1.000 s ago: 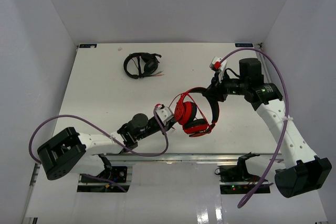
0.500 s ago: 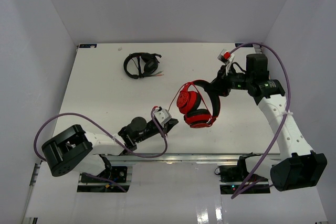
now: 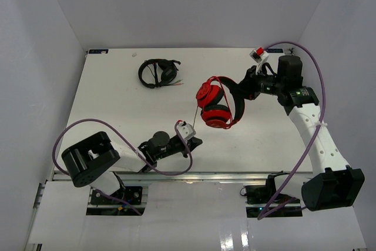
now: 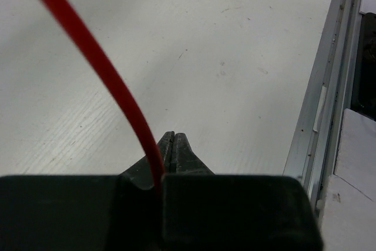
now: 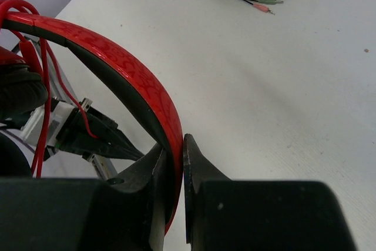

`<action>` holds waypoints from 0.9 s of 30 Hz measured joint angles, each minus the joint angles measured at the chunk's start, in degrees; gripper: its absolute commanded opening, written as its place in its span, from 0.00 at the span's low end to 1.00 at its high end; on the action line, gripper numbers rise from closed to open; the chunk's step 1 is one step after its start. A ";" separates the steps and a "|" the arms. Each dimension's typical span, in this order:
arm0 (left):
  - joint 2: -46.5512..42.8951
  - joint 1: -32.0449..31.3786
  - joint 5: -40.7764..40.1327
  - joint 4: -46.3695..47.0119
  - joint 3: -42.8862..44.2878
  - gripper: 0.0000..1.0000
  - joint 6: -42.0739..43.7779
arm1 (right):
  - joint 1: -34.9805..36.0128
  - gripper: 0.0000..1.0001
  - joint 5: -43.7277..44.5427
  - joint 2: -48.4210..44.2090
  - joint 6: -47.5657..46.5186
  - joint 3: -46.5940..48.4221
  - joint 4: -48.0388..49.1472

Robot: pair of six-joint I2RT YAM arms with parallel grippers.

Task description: Wrap the headphones

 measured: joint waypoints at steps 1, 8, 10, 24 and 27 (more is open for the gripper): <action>0.34 -0.01 0.25 0.08 0.11 0.00 -0.23 | 0.00 0.08 1.02 0.06 1.15 -0.01 0.58; 2.49 -0.94 0.27 0.69 1.94 0.00 -1.51 | 0.83 0.08 14.55 0.74 9.84 -1.68 3.70; 3.85 -1.61 0.24 0.26 3.03 0.00 -1.80 | 1.53 0.08 20.08 0.91 12.30 -2.73 4.66; 14.93 -4.06 0.11 -8.47 14.70 0.00 -2.63 | 7.73 0.08 50.25 7.76 15.85 -10.93 12.97; 16.60 -3.95 0.05 -10.78 17.06 0.00 -2.05 | 8.14 0.08 54.95 11.58 13.92 -11.34 15.57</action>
